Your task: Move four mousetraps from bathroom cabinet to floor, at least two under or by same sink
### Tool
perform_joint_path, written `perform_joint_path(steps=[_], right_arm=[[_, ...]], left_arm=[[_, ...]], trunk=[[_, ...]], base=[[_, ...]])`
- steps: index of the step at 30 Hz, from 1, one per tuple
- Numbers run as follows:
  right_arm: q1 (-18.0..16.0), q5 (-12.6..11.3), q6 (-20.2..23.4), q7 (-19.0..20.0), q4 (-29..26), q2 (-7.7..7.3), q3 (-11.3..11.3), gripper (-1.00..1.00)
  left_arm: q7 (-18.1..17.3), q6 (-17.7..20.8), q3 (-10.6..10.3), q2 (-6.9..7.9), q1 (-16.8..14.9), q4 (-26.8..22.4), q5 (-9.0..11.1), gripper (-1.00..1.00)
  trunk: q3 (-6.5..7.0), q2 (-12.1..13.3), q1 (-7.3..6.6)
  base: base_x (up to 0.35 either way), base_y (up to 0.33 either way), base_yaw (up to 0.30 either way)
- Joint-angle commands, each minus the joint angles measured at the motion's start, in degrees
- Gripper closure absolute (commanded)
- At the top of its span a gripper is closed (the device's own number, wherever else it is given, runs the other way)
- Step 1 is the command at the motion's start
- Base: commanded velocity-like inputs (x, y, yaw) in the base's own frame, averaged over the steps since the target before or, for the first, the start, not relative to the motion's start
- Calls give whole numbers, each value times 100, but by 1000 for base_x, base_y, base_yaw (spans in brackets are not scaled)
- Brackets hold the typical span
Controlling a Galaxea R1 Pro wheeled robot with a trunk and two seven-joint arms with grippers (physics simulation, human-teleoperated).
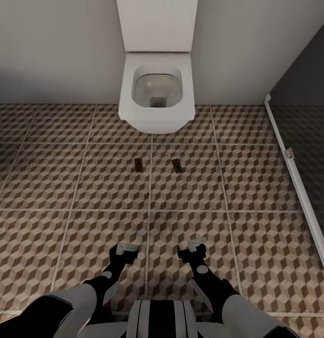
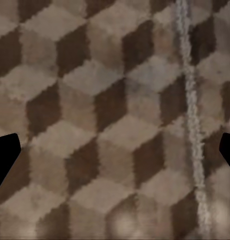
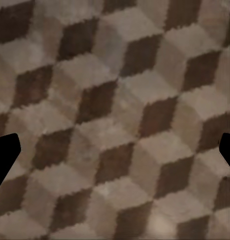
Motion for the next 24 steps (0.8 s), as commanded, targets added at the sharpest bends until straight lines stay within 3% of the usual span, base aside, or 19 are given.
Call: perform_joint_path(steps=[1, 24], right_arm=[[-4, -37, -20, -39, 7, -5, 46, -100], [-3, -37, -31, -39, -1, -36, 50, -100]], left_arm=[[14, -37, -50, -4, -8, 29, 43, -100], [1, -36, -56, -18, -8, 46, 47, -100]], trunk=[[16, 40, -23], [429, 963, -528]], base=[[0, 0, 0], [0, 0, 0]])
